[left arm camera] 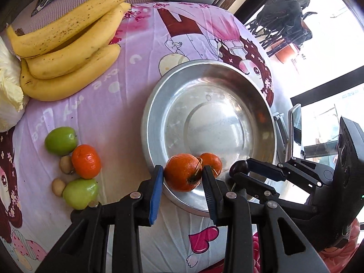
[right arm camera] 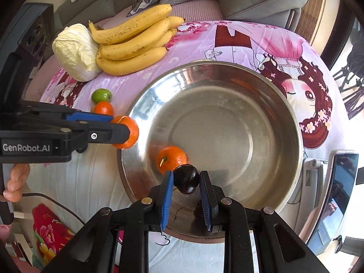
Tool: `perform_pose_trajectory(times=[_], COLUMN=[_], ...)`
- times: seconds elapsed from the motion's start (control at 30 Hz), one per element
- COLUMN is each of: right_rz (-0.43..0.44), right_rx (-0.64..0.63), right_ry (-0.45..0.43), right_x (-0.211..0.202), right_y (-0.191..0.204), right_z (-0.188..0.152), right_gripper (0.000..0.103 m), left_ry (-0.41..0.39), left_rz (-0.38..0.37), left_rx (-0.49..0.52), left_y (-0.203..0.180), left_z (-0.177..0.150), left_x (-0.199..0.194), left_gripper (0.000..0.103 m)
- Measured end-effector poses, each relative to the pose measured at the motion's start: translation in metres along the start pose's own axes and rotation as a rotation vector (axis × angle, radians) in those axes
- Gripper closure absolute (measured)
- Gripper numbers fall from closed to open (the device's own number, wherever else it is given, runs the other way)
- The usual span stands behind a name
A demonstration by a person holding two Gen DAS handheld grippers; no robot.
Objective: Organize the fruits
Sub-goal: 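Carry tangerine and plum into the steel bowl and open both grippers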
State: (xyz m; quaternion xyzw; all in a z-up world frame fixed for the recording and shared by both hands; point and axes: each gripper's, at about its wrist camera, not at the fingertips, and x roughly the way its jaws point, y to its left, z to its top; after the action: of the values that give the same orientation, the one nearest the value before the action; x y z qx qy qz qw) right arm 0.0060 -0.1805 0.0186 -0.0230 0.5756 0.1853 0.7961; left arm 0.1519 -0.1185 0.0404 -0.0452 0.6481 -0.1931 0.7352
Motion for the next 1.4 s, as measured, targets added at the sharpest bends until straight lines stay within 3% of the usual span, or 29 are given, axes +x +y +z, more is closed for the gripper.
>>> perform_pose_trajectory(times=[0.67, 1.4], right_rz=[-0.008, -0.058], right_rx=[0.006, 0.014], right_ry=[0.05, 0.025], right_x=[0.019, 0.031], right_y=[-0.003, -0.026], right_z=[-0.011, 0.024], right_gripper=[0.077, 0.077], left_ry=[0.044, 0.035], left_rz=[0.048, 0.064], left_rx=[-0.01, -0.037], left_y=[-0.01, -0.012], left_z=[0.0, 0.033], left_x=[0.029, 0.053], left_gripper=[0.067, 0.067])
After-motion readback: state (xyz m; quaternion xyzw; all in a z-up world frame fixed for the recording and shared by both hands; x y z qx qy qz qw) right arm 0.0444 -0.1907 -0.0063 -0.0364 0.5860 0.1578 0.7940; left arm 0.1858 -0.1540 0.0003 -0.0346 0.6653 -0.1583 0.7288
